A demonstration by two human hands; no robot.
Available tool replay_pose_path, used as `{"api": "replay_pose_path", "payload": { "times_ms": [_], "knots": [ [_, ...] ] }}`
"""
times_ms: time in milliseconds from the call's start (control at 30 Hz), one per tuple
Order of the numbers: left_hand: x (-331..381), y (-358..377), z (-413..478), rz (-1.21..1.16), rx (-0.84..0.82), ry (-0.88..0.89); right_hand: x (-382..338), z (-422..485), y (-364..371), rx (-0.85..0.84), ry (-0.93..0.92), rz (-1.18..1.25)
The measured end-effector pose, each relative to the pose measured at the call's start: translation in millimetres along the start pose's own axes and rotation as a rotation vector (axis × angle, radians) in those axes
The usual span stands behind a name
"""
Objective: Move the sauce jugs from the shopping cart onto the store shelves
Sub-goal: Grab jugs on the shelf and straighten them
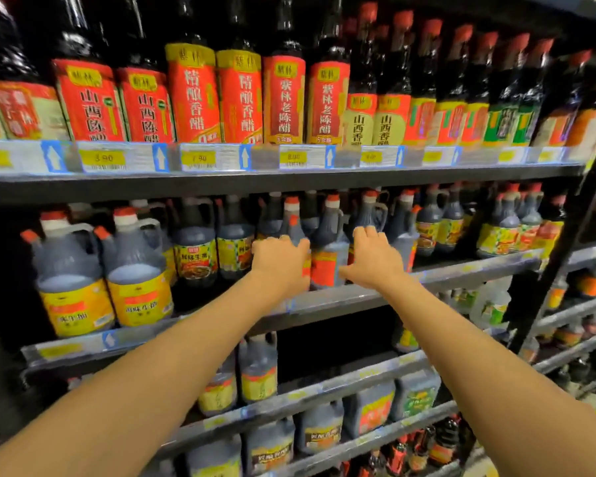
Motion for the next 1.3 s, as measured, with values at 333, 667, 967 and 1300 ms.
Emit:
{"api": "replay_pose_path", "payload": {
  "times_ms": [333, 667, 967, 1300],
  "knots": [
    [-20, 15, 6, 0.109, -0.07, -0.363, 3, 57, 10, 0.019, -0.194, 0.223],
    [-10, 43, 27, -0.439, 0.001, -0.67, 1, 77, 20, 0.014, -0.16, 0.344],
    [-35, 53, 36, -0.763, -0.1, -0.556, 14, 101, 19, -0.18, -0.098, 0.392],
    [-42, 57, 38, -1.028, -0.053, -0.442, 4, 105, 11, -0.126, -0.034, 0.343]
  ]
}}
Point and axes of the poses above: each hand's wrist, its own z-axis towards the middle knuckle, its own y-axis out of the palm, x = y × z, the point moved 7 cm from there along z, towards the middle knuckle
